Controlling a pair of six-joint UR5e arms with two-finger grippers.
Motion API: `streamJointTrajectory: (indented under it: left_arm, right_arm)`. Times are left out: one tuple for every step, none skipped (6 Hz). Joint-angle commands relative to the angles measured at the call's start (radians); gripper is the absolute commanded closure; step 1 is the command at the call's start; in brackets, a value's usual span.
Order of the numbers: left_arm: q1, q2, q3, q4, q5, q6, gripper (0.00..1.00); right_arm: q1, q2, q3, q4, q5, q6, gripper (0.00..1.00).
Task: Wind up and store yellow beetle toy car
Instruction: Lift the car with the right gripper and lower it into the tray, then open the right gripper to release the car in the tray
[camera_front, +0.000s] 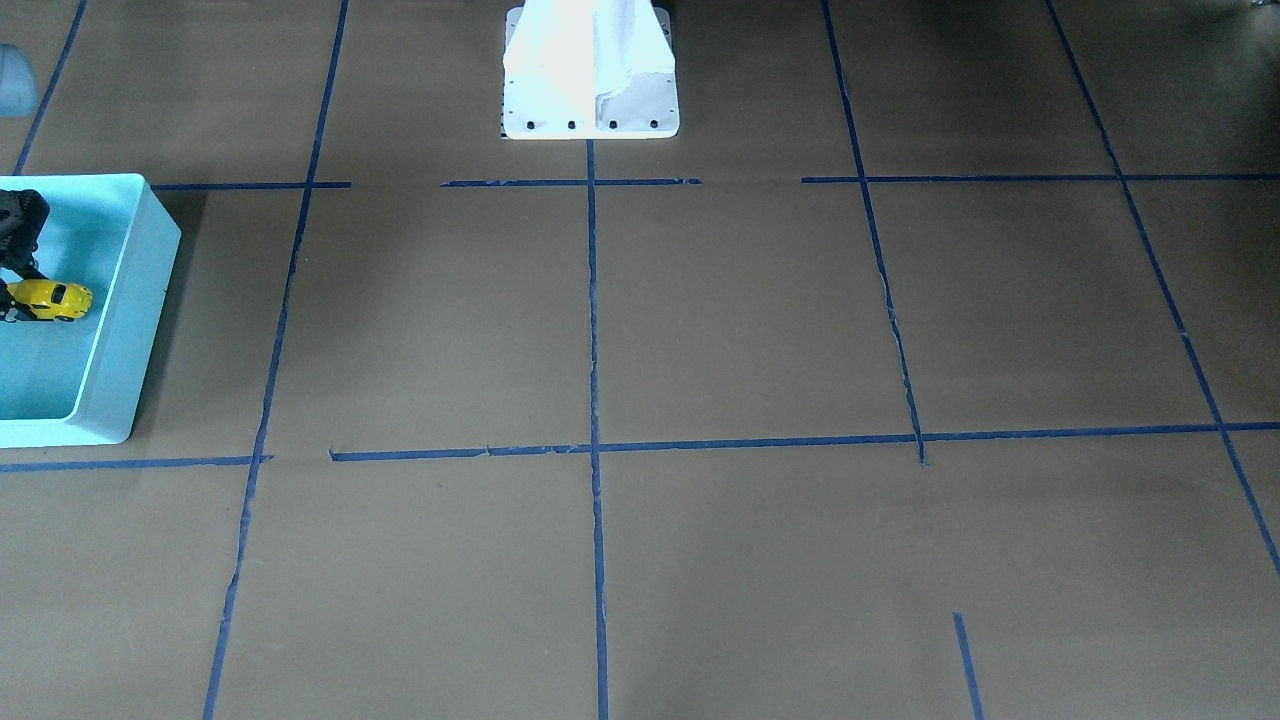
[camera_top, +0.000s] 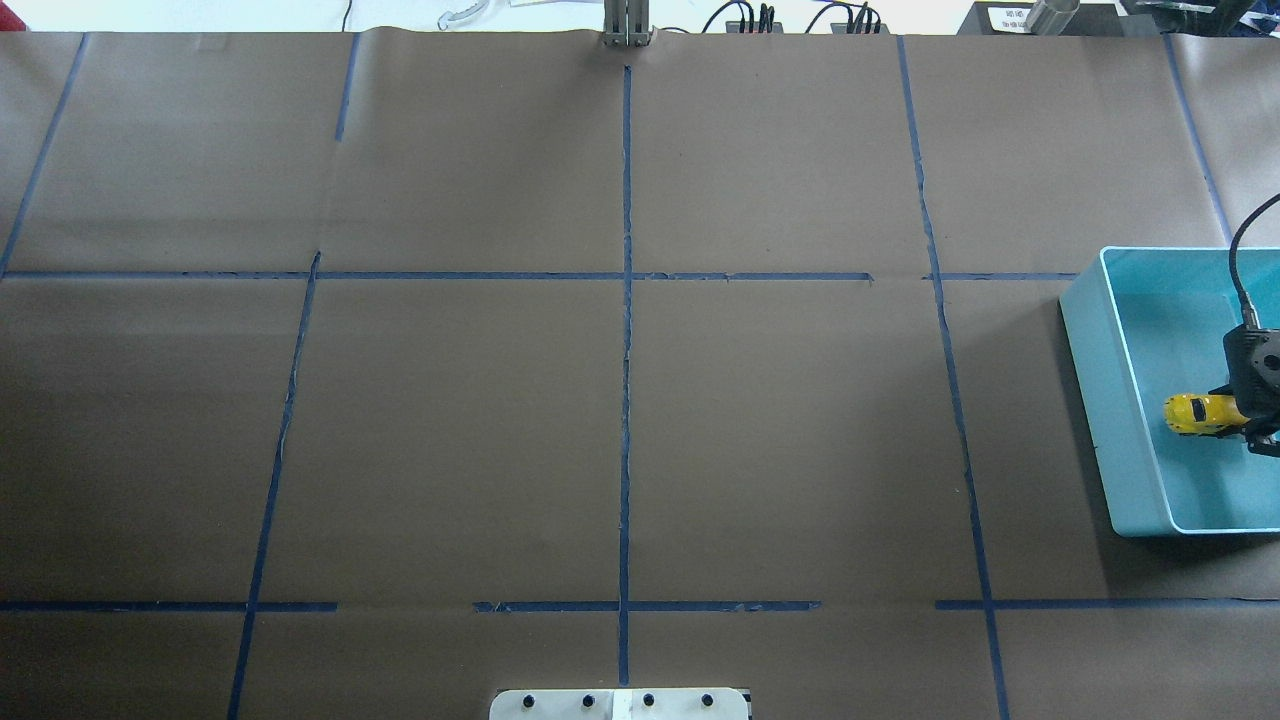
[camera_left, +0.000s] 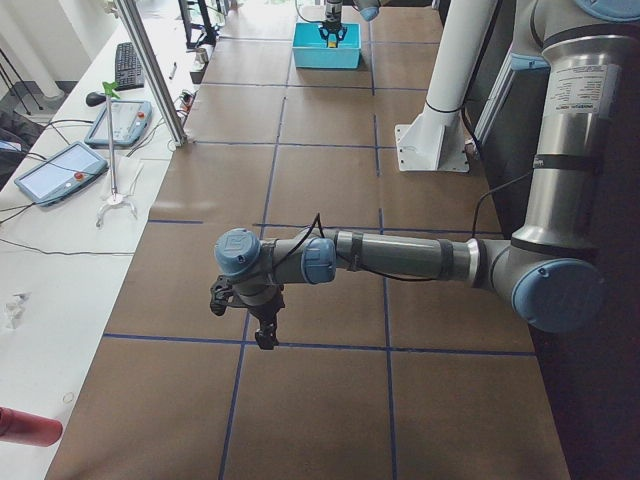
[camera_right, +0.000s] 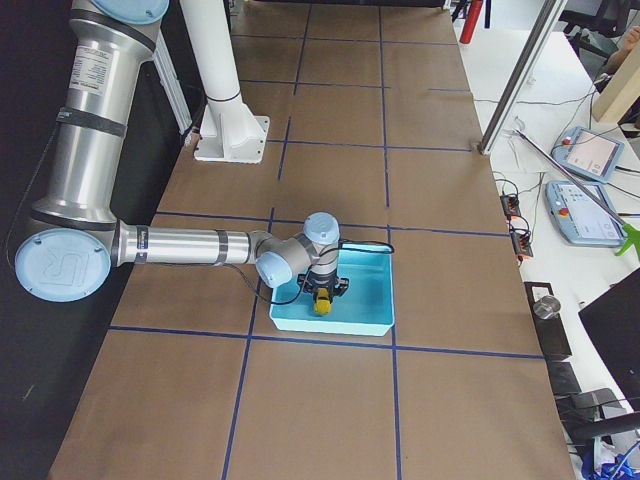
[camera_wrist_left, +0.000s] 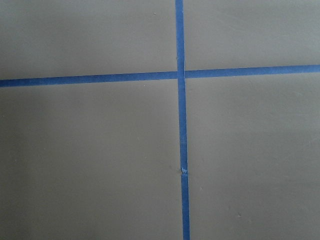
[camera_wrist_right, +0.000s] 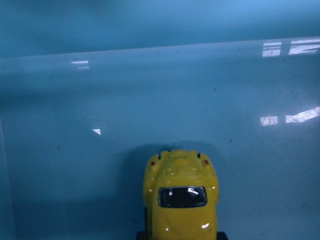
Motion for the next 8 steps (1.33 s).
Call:
streamJointTrajectory:
  left_arm:
    - [0.0,0.0,0.001,0.0,-0.001,0.0,0.0]
    - [0.0,0.0,-0.001,-0.001,-0.001,0.0,0.0]
    - [0.0,-0.002,-0.001,0.0,0.001,0.0,0.0]
    - [0.0,0.0,0.005,-0.001,-0.001,-0.003,0.0]
    - [0.002,-0.002,0.004,-0.001,-0.001,-0.005,0.0]
    - [0.002,-0.002,0.008,-0.001,0.001,-0.005,0.0]
    - [0.002,-0.002,0.011,-0.001,-0.001,-0.003,0.0]
    - [0.003,-0.002,0.011,-0.001,-0.001,-0.003,0.0]
  right_arm:
    - [-0.001,0.016,-0.009,0.001,0.008,0.003,1.0]
    - [-0.002,0.016,-0.009,-0.001,0.004,0.0,0.8]
    - [-0.002,0.016,-0.006,0.001,0.007,-0.011,0.01]
    - [-0.001,0.016,0.006,0.001,0.01,-0.011,0.0]
    - [0.007,0.004,0.054,-0.016,0.034,-0.011,0.0]
    - [0.074,-0.008,0.059,-0.019,0.131,-0.01,0.0]
    - [0.194,-0.015,0.066,-0.097,0.196,-0.01,0.0]
    - [0.312,-0.012,0.068,-0.209,0.23,-0.011,0.0]
